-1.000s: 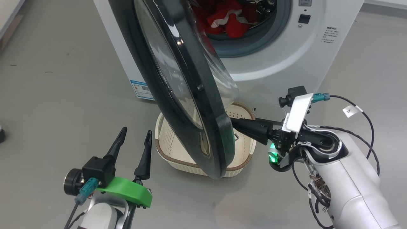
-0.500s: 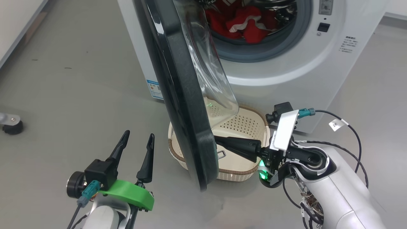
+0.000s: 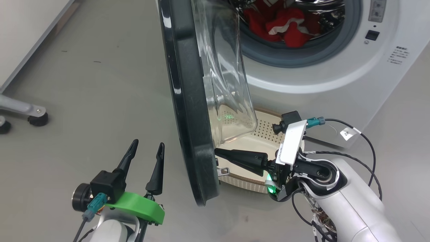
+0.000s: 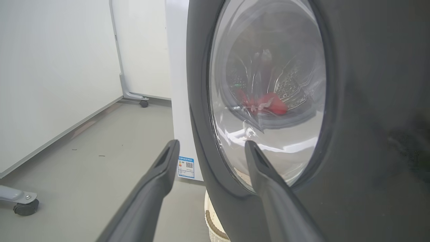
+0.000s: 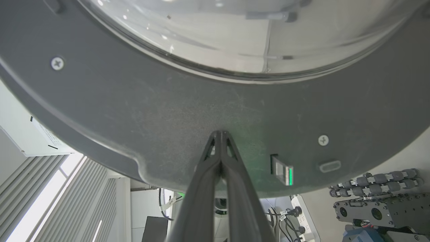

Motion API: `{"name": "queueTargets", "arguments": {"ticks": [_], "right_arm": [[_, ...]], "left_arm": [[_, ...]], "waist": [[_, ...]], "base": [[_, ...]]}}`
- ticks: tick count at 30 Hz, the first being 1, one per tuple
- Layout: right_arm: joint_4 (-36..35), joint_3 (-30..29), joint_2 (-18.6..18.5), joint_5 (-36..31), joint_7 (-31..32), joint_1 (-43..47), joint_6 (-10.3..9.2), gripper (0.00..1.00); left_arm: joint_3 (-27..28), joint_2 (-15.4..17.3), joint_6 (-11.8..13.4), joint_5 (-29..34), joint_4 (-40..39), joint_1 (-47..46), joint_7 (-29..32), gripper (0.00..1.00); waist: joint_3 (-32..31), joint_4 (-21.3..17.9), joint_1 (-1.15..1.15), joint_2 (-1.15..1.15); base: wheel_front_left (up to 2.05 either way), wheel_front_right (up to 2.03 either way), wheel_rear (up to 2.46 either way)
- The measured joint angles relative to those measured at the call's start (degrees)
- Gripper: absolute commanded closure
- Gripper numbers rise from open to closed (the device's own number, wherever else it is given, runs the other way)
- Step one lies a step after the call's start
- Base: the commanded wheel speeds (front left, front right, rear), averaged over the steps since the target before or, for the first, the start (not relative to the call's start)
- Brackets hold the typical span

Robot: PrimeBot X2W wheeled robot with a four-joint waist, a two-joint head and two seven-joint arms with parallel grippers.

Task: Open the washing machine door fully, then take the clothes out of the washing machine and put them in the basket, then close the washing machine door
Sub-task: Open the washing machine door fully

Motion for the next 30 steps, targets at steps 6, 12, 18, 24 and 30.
{"name": "queueTargets", "arguments": {"ticks": [6, 12, 18, 24, 30], "right_arm": [[-0.2, 1.5, 0.0, 0.8, -0.9, 0.0, 0.00, 1.00], [-0.2, 2.2, 0.0, 1.4, -1.7, 0.0, 0.00, 1.00], [-0.4, 1.4, 0.1, 1.7, -4.0, 0.0, 0.00, 1.00], [-1.7, -1.5, 0.2, 2.3, -6.8, 1.8, 0.00, 1.00], [-3.9, -7.0, 0.3, 2.2, -11.5, 4.4, 0.00, 1.00]], "left_arm": [[0.4, 0.0, 0.4, 0.0, -0.4, 0.1, 0.0, 0.00], [0.6, 0.0, 0.5, 0.0, -0.6, 0.3, 0.0, 0.00], [0.8, 0.0, 0.8, -0.1, -0.9, 0.4, 0.0, 0.00], [1.2, 0.0, 1.1, -0.1, -1.1, 0.7, 0.0, 0.00], [1.3, 0.0, 1.1, -0.1, -1.2, 0.8, 0.0, 0.00]], "waist": [[0.4, 1.4, 0.00, 0.00], [0.4, 1.7, 0.00, 0.00], [0.4, 1.6, 0.00, 0.00], [0.5, 1.0, 0.00, 0.00], [0.5, 0.2, 0.00, 0.00]], "base": [[0.00, 0.00, 0.00], [0.00, 0.00, 0.00], [0.00, 0.00, 0.00], [0.00, 0.00, 0.00], [0.00, 0.00, 0.00]]}}
